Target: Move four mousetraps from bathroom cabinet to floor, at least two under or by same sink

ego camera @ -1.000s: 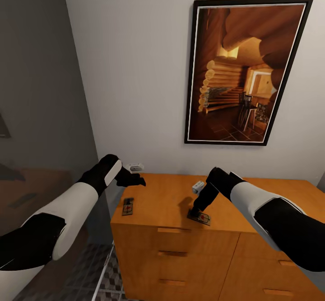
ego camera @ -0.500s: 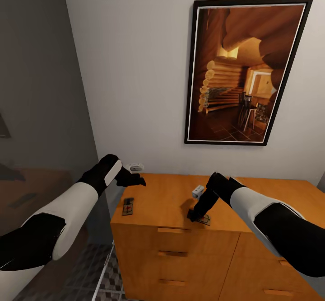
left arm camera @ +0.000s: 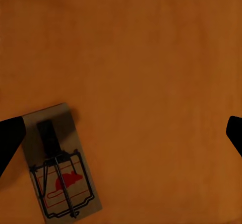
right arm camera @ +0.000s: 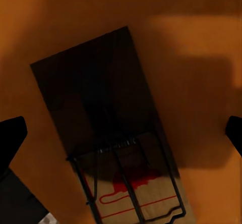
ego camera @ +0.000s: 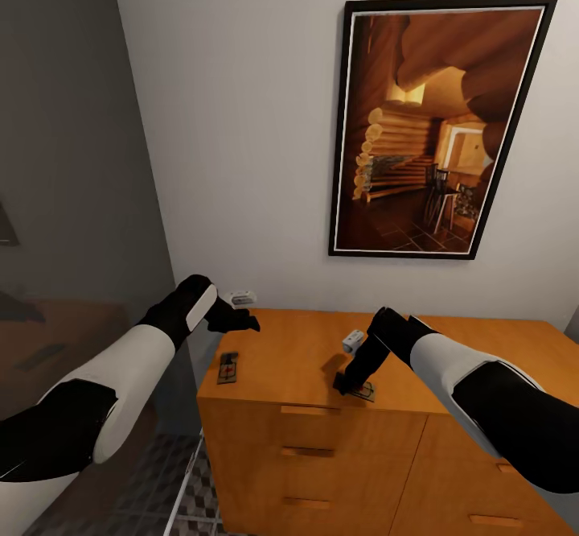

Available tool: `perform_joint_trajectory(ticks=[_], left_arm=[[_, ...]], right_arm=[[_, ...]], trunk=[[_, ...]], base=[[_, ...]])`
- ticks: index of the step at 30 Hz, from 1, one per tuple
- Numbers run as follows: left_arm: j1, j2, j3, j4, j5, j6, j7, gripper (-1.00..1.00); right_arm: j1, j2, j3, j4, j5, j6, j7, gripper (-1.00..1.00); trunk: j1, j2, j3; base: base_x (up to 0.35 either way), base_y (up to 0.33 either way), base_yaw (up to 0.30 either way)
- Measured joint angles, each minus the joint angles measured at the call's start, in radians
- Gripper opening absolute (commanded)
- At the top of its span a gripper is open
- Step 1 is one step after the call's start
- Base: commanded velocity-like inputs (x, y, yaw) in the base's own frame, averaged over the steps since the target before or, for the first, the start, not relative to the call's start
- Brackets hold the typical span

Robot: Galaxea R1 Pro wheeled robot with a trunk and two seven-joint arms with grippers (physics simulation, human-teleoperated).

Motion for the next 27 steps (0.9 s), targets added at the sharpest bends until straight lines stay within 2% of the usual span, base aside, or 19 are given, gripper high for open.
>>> perform_joint_trajectory(ticks=[8, 14, 15, 19, 22, 27], left_arm=[[0.0, 0.0, 0.0, 0.0, 0.0, 0.001, -0.001, 1.0], [0.0, 0.0, 0.0, 0.0, -0.001, 0.001, -0.001, 1.0], [0.0, 0.0, 0.0, 0.0, -0.001, 0.001, -0.001, 1.0], [0.0, 0.0, -0.001, 0.0, 0.0, 0.001, -0.001, 1.0], [0.0, 0.0, -0.001, 0.0, 0.0, 0.001, -0.001, 1.0], [0.0, 0.0, -0.002, 0.0, 0.0, 0.001, -0.002, 1.0]], right_arm=[[-0.001, 0.0, -0.002, 0.003, -0.001, -0.004, -0.002, 1.0], [0.001, 0.0, -0.018, 0.006, -0.011, -0.003, -0.038, 1.0], [0.001, 0.0, -0.019, 0.006, -0.011, -0.003, -0.042, -1.0], [0.005, 0.0, -0.006, -0.001, 0.0, -0.016, -0.058, -1.0], [0.002, 0.001, -0.022, 0.006, -0.012, -0.002, -0.053, -1.0], [0.004, 0.001, -0.017, 0.002, -0.007, -0.006, -0.054, -1.0]], trunk=[[0.0, 0.0, 0.0], [0.0, 0.0, 0.0], [0.0, 0.0, 0.0], [0.0, 0.0, 0.0], [0.0, 0.0, 0.0], [0.0, 0.0, 0.0]], base=[[0.0, 0.0, 0.0], [0.0, 0.0, 0.0], [0.0, 0.0, 0.0], [0.0, 0.0, 0.0], [0.0, 0.0, 0.0], [0.0, 0.0, 0.0]])
